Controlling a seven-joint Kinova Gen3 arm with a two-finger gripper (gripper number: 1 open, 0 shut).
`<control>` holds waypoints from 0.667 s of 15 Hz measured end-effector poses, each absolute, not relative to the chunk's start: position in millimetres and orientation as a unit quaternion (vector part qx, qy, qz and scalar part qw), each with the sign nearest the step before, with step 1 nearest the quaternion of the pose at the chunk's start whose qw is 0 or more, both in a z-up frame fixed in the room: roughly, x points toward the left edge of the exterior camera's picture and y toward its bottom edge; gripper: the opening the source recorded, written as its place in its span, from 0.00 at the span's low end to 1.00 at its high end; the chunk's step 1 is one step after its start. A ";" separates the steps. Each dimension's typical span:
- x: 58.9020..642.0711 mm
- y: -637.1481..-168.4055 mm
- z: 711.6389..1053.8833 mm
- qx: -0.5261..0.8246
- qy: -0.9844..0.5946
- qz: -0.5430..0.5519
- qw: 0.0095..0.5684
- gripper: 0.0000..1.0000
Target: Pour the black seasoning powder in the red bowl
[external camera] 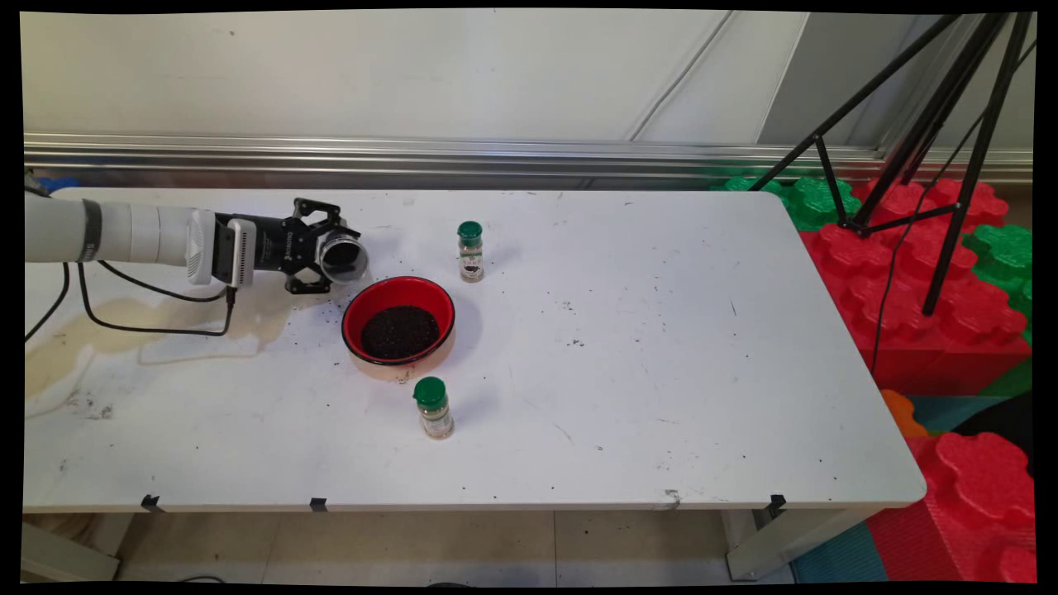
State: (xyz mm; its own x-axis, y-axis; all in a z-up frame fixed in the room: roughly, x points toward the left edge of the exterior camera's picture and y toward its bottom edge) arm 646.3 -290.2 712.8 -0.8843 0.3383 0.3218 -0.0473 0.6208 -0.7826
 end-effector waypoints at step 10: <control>656.6 -287.3 725.9 -0.087 -0.878 0.428 0.195 0.00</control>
